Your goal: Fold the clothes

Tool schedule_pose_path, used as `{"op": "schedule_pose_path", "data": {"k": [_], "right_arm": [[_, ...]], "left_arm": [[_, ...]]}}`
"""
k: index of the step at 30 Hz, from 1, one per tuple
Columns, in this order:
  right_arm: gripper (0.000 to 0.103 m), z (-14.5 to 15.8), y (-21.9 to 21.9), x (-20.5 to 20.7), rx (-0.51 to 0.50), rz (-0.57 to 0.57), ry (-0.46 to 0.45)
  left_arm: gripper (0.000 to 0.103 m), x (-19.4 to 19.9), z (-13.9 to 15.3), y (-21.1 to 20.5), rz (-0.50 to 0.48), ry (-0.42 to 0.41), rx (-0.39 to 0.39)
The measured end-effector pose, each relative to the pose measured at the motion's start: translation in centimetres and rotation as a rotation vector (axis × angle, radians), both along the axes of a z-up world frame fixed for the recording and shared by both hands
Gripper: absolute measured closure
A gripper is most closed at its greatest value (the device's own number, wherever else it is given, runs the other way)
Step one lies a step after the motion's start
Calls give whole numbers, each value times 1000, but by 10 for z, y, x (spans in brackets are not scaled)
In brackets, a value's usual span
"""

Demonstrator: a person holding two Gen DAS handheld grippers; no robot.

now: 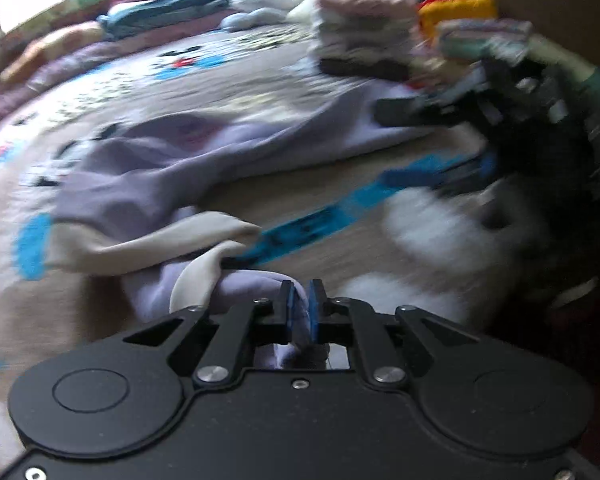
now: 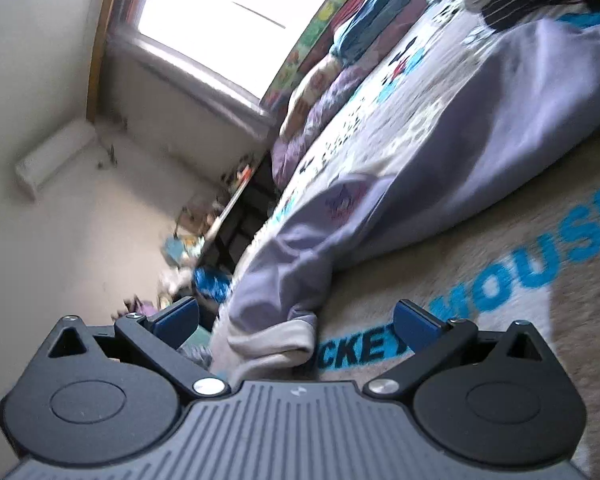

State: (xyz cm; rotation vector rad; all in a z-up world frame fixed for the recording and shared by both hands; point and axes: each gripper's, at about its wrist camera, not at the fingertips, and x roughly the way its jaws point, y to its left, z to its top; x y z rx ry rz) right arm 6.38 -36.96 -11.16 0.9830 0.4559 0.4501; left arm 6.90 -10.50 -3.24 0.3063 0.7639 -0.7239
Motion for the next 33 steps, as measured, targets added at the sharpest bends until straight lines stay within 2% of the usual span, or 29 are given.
{"op": "schedule_pose_path", "data": {"k": [8,13,16,17,19,20,21,24,27,33], "right_arm": [[0,-8,-50,-28,144,-146,-10],[0,-19,-83,-51,203,-281,-9],[0,-22,-95,-62,187,-332,-13],[0,-23,-98,-65,182,-343,-15],[0,-26,-101,-69,171,-359,-10],[0,-26,-102,-70,161,-366,-2],[0,-27,-102,-71,151,-372,7],[0,-30,-104,-73,123,-376,39],[0,-30,-101,-75,56,-367,57],[0,-24,-82,-60,-186,-348,98]], "left_arm": [[98,4,19,-51,58,166,-406],[98,22,30,-80,94,252,-582],[98,33,24,-94,113,295,-628],[95,33,22,-94,107,303,-627],[77,33,17,-95,94,317,-626],[63,33,15,-95,88,324,-626],[61,33,13,-96,82,331,-625],[60,30,12,-62,110,310,-649],[59,32,7,-20,187,273,-684],[58,45,-21,84,464,248,-775]]}}
